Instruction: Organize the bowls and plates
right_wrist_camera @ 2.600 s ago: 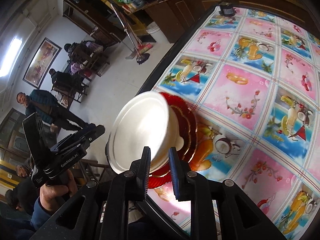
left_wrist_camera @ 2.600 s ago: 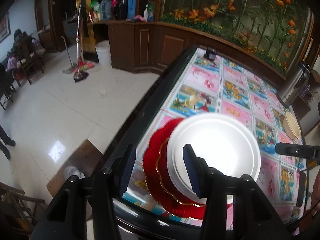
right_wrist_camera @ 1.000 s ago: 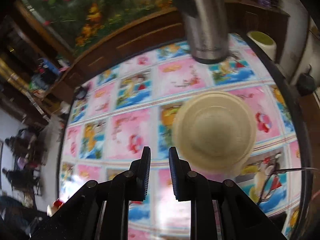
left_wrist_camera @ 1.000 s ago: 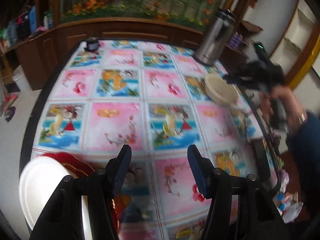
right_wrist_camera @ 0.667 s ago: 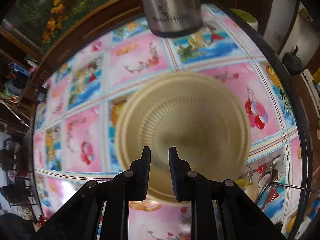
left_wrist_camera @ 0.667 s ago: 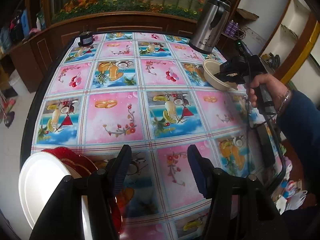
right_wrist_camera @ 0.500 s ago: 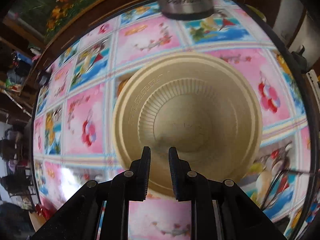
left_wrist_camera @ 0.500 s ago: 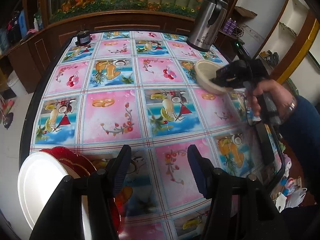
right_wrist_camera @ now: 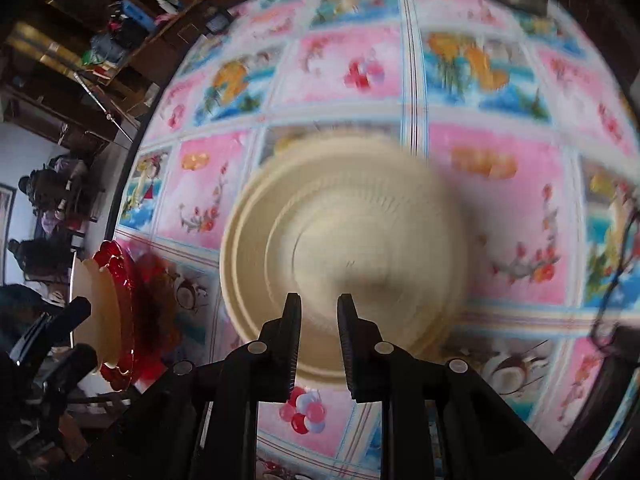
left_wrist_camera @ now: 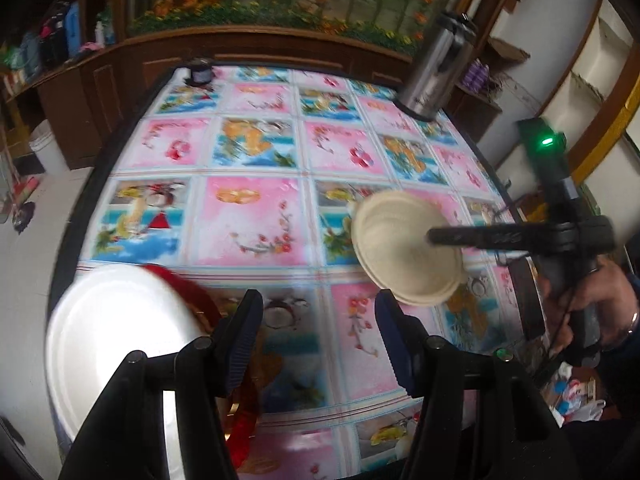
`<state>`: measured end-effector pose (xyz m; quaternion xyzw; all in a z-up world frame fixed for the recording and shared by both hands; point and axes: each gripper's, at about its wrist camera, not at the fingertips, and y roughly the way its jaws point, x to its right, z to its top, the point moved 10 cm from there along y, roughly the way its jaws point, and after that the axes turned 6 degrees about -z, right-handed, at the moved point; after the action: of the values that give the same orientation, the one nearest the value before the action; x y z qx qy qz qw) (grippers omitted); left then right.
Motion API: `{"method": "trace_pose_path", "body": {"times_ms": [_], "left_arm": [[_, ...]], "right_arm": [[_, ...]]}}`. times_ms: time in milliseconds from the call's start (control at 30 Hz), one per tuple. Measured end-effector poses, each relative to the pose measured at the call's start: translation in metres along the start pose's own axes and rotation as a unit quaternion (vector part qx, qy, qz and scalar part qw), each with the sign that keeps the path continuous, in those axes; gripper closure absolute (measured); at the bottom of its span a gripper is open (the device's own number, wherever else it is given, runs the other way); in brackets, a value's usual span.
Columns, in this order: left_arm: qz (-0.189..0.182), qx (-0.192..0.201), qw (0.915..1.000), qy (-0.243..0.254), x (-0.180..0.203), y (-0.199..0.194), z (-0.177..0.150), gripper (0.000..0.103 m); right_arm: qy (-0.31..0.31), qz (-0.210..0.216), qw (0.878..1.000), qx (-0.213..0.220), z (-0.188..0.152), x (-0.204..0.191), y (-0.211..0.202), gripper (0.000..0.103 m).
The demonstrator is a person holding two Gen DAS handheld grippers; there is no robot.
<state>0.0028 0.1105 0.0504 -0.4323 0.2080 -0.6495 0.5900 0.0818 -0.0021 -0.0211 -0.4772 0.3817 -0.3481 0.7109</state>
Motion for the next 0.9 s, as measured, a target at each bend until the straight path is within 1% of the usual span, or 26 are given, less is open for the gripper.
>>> {"method": "trace_pose_path", "body": {"times_ms": [33,100,167,233,267,367,467,567,633,667,700,733,767,833,900], "left_arm": [[0.005,0.007,0.9999,-0.006,-0.006,-0.006,0.001,0.046],[0.011,0.018,0.9996,-0.018,-0.018,-0.016,0.003,0.046],[0.021,0.029,0.9989,-0.029,-0.030,-0.027,0.004,0.046],[0.025,0.040,0.9981,-0.039,-0.040,-0.038,0.003,0.046],[0.030,0.046,0.9975,-0.044,-0.046,-0.044,0.003,0.046],[0.041,0.060,0.9955,-0.062,-0.062,-0.059,-0.001,0.046],[0.056,0.076,0.9923,-0.079,-0.085,-0.080,-0.004,0.045],[0.083,0.088,0.9883,-0.094,-0.117,-0.099,0.000,0.045],[0.118,0.091,0.9846,-0.091,-0.139,-0.110,0.005,0.045],[0.123,0.096,0.9831,-0.095,-0.145,-0.115,0.006,0.045],[0.118,0.103,0.9818,-0.108,-0.150,-0.120,0.007,0.045],[0.113,0.106,0.9813,-0.114,-0.151,-0.123,0.006,0.042],[0.108,0.109,0.9810,-0.118,-0.150,-0.123,0.003,0.040],[0.104,0.108,0.9819,-0.116,-0.142,-0.120,-0.002,0.040],[0.087,0.101,0.9847,-0.113,-0.128,-0.111,-0.008,0.040]], "right_arm": [[-0.009,-0.003,1.000,0.015,0.006,-0.004,-0.011,0.083],[-0.018,0.008,0.999,0.047,0.019,-0.019,-0.033,0.083],[-0.032,0.018,0.998,0.058,0.028,-0.035,-0.041,0.082],[-0.041,0.033,0.997,0.060,0.030,-0.055,-0.043,0.081],[-0.047,0.037,0.997,0.058,0.029,-0.062,-0.043,0.079],[-0.063,0.062,0.995,0.045,0.021,-0.093,-0.040,0.079],[-0.099,0.072,0.992,0.045,0.014,-0.124,-0.046,0.078],[-0.134,0.091,0.985,0.053,0.022,-0.165,-0.055,0.078],[-0.140,0.117,0.982,0.054,0.037,-0.197,-0.061,0.078],[-0.141,0.134,0.979,0.057,0.046,-0.210,-0.066,0.078],[-0.148,0.131,0.978,0.066,0.054,-0.220,-0.069,0.077],[-0.153,0.120,0.978,0.073,0.059,-0.226,-0.072,0.076],[-0.155,0.120,0.977,0.078,0.062,-0.230,-0.077,0.076],[-0.160,0.134,0.975,0.080,0.058,-0.233,-0.084,0.072],[-0.170,0.120,0.974,0.086,0.047,-0.226,-0.084,0.063]]}}
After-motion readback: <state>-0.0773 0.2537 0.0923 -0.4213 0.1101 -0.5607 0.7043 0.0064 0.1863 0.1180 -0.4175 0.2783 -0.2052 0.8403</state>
